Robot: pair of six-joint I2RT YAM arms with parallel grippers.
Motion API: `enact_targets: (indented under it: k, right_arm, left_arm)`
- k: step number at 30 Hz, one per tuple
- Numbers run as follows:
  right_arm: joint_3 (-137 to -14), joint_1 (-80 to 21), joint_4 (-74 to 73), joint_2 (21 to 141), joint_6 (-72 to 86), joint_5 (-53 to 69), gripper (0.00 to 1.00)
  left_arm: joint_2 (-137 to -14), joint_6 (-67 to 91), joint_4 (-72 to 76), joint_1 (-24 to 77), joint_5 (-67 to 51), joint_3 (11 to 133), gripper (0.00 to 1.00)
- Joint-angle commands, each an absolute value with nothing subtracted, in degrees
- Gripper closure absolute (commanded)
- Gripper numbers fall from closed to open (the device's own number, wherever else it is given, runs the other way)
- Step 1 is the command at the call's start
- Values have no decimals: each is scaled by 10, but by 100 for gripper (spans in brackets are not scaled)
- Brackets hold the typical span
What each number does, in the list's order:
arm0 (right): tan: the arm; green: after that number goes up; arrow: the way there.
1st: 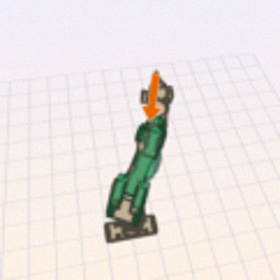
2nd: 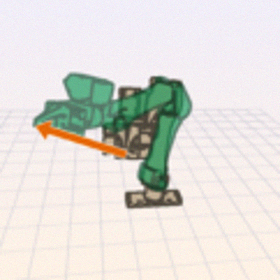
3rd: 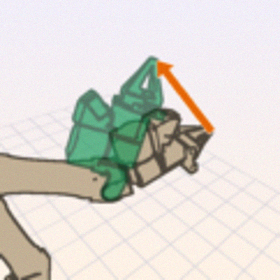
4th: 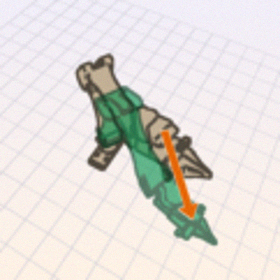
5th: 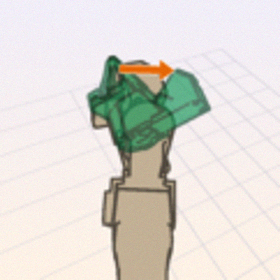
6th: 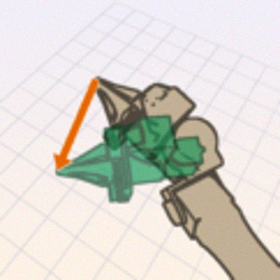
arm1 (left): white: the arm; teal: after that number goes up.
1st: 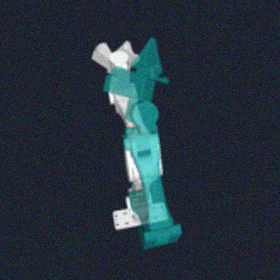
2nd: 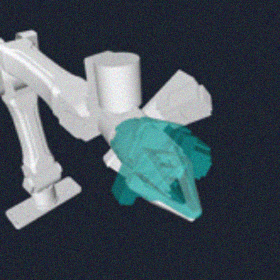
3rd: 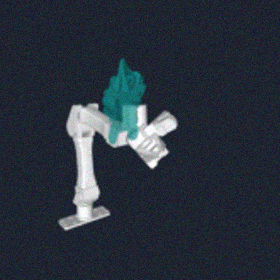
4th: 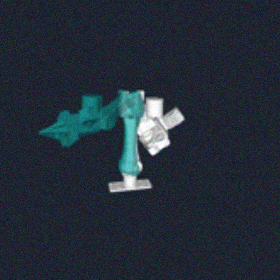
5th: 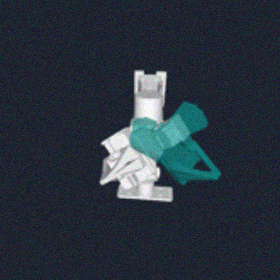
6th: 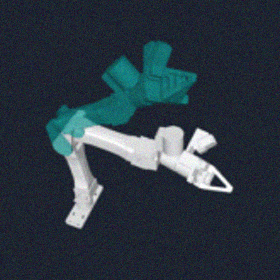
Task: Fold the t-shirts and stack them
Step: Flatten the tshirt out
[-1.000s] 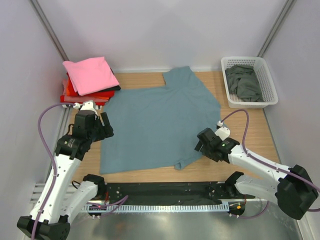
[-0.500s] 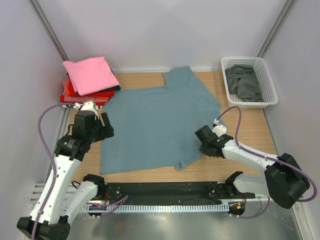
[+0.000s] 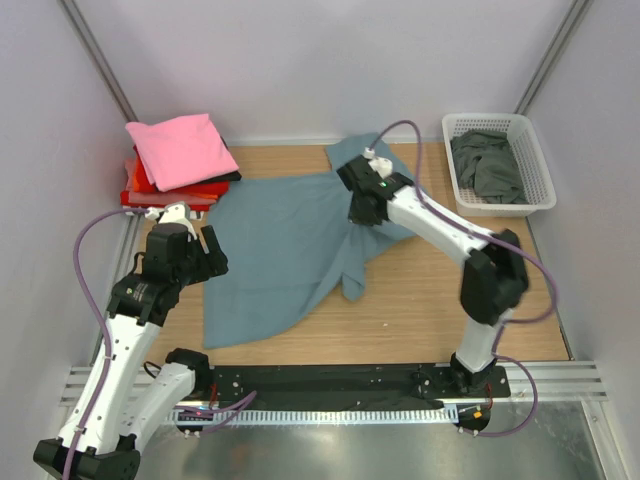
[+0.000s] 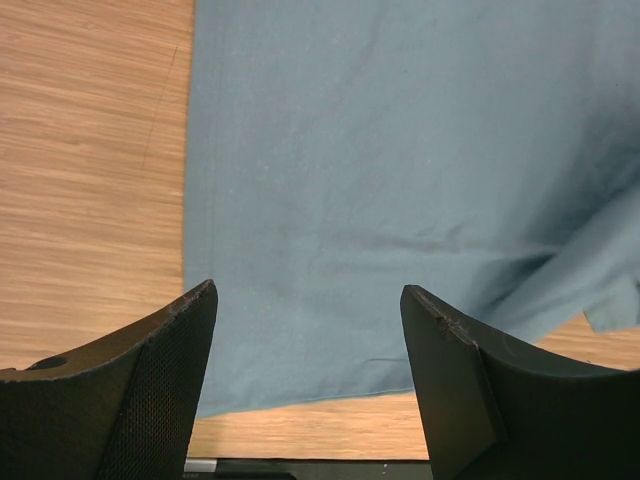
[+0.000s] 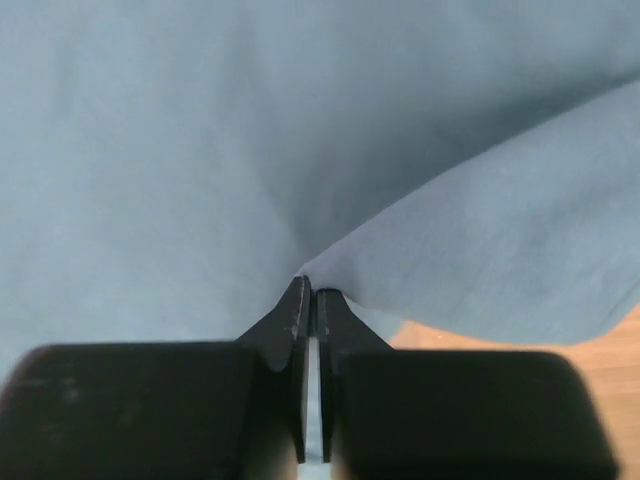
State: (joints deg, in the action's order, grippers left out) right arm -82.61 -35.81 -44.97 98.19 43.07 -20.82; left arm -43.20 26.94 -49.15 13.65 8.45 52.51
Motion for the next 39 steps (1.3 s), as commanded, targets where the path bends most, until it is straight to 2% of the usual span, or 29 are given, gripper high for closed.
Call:
enact_targets:
  k: [1, 2, 3, 4, 5, 7, 9, 12, 17, 25, 31, 39]
  right_arm:
    - [-1037, -355, -512, 1153, 341, -163, 84]
    - [-1092, -352, -549, 1197, 319, -153, 76]
    - [-1203, -347, -568, 1280, 308, -134, 61]
    - [-1256, -345, -607, 1313, 299, -131, 50]
    - [-1306, -344, -626, 1343, 289, -132, 43]
    - [-1408, -344, -663, 1389, 285, -139, 37]
    - [-1392, -344, -658, 1366, 287, -160, 36]
    - [-1173, -344, -562, 1243, 301, -170, 36]
    - [-980, -344, -495, 1066, 330, -174, 37]
    - [-713, -349, -413, 948, 376, -71, 40]
    - [-629, -356, -342, 934, 399, -47, 43]
    - [-627, -356, -310, 976, 395, -35, 44]
  left_arm:
    - [-425, 267, -470, 137, 92, 526, 25]
    - [-426, 268, -470, 137, 96, 525, 25]
    - [-425, 268, -470, 137, 96, 526, 25]
    - [-425, 268, -470, 137, 96, 526, 24]
    - [-425, 268, -470, 137, 97, 526, 24]
    - [-422, 268, -470, 138, 97, 525, 24]
    - [-422, 268, -470, 138, 98, 525, 24]
    - [-421, 267, -468, 138, 91, 524, 24]
    - [-425, 267, -469, 138, 90, 525, 24]
    - [-421, 267, -468, 138, 89, 524, 24]
    - [-421, 267, -468, 138, 91, 524, 24]
    - [-424, 269, -470, 138, 95, 525, 24]
